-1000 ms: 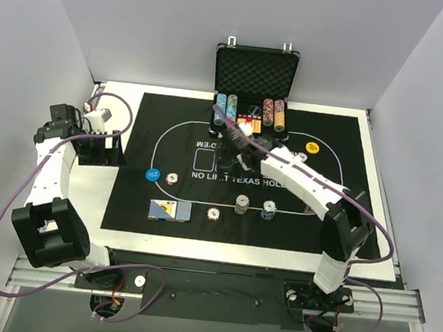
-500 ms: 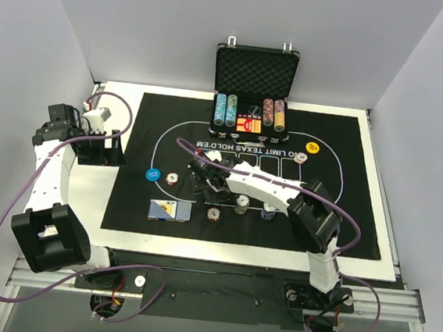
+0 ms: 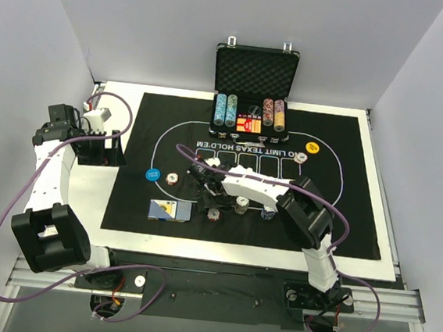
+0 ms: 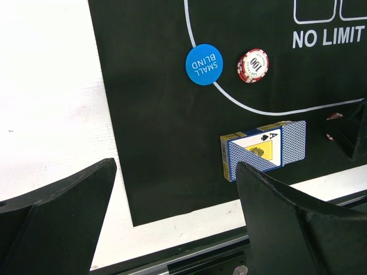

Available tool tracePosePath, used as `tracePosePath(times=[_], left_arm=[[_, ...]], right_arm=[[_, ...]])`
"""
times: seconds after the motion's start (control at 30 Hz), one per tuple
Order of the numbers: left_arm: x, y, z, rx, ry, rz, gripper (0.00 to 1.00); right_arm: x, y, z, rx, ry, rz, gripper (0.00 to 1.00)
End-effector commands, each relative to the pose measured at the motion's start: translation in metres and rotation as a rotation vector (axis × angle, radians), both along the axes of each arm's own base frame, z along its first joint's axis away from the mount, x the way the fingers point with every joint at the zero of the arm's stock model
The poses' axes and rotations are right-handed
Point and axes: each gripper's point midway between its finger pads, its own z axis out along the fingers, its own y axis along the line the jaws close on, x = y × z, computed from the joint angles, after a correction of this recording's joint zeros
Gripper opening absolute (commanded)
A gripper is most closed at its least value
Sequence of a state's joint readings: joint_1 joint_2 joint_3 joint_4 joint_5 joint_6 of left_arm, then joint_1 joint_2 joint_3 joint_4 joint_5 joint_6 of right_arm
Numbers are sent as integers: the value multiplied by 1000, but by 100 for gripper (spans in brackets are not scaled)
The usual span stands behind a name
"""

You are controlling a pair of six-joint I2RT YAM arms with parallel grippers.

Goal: Distribute texas hold em gaming equipment

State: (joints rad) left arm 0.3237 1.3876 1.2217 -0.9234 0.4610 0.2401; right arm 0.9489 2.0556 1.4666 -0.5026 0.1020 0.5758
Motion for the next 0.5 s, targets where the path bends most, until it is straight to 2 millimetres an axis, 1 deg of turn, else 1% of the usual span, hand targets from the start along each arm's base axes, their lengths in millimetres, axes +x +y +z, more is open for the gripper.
tracePosePath(times=[0.0,0.47], left_arm=[[1,1,7,5,-36,-6,97],[2,0,6,1,-36,-2,97]], right_arm=[[-10,-11,-15,-36,31,-21,56],[-32,-15,-10,-34,42,6,57]])
